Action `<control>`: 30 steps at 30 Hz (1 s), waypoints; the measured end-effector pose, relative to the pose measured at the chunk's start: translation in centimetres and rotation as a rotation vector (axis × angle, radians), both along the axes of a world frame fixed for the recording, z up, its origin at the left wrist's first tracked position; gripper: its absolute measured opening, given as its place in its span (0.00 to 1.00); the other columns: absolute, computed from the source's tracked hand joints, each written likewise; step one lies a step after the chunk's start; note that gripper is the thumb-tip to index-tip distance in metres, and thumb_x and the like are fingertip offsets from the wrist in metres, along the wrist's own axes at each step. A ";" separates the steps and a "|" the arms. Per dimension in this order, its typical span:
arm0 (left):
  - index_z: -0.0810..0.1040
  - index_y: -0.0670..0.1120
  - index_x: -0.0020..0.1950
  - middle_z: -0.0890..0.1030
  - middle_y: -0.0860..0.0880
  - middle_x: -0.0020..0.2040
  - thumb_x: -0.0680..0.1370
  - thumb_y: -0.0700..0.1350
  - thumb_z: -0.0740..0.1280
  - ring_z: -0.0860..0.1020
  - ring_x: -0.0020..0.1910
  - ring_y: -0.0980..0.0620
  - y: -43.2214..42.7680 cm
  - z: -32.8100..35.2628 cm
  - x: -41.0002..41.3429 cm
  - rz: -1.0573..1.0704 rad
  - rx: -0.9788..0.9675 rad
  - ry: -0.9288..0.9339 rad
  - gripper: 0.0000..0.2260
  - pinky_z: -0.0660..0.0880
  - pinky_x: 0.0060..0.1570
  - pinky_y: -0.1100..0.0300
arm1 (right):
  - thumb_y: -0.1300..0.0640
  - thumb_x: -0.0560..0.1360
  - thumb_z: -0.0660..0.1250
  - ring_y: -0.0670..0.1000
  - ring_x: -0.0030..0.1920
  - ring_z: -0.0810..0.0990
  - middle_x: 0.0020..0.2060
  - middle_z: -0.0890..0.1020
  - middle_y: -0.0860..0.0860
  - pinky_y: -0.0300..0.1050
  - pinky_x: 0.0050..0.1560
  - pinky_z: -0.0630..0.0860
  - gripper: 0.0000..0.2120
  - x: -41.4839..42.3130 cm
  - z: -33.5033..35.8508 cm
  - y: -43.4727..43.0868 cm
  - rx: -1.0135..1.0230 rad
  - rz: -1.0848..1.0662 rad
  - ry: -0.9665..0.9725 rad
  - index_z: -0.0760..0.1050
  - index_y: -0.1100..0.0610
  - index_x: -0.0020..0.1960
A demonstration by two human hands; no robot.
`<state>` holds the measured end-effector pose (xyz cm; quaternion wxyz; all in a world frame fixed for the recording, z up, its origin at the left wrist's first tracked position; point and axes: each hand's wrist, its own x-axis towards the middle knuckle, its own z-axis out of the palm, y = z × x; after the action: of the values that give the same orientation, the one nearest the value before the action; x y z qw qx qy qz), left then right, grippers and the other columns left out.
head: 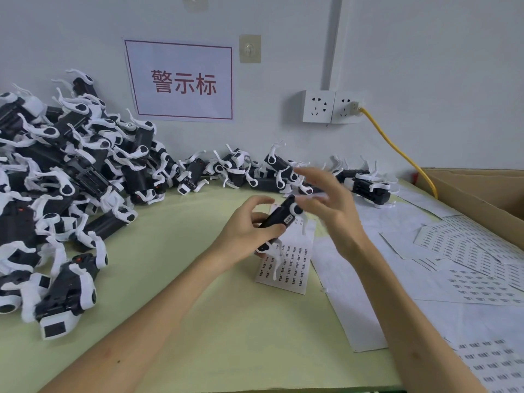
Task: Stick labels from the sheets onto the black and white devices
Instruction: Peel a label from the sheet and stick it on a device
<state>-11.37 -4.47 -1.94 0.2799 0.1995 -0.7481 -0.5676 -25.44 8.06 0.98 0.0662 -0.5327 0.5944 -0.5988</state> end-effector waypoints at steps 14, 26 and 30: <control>0.82 0.51 0.47 0.80 0.40 0.39 0.74 0.47 0.71 0.80 0.36 0.44 -0.4 0.8 0.3 -0.010 0.278 0.290 0.03 0.77 0.29 0.56 | 0.55 0.84 0.62 0.56 0.45 0.85 0.47 0.83 0.55 0.55 0.42 0.85 0.08 0.3 -1.1 -1.2 0.275 -0.199 -0.077 0.79 0.56 0.55; 0.82 0.47 0.54 0.85 0.46 0.50 0.79 0.54 0.66 0.84 0.45 0.47 -1.6 1.5 0.9 -0.049 0.631 0.434 0.12 0.82 0.45 0.54 | 0.62 0.84 0.58 0.58 0.34 0.85 0.45 0.85 0.62 0.43 0.34 0.79 0.12 -1.2 -0.8 -0.7 0.079 0.071 -0.663 0.79 0.60 0.60; 0.81 0.54 0.60 0.84 0.56 0.59 0.76 0.63 0.61 0.82 0.57 0.54 -1.1 -0.1 0.4 0.097 -0.175 -0.022 0.20 0.77 0.58 0.53 | 0.55 0.82 0.67 0.52 0.32 0.84 0.37 0.86 0.52 0.41 0.35 0.79 0.07 -2.3 -1.1 -0.5 0.017 -0.114 -0.687 0.80 0.56 0.57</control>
<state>-10.94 -5.60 -2.03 0.3152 0.2164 -0.7872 -0.4838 -27.75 7.51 -0.12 0.2331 -0.2653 0.5713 -0.7409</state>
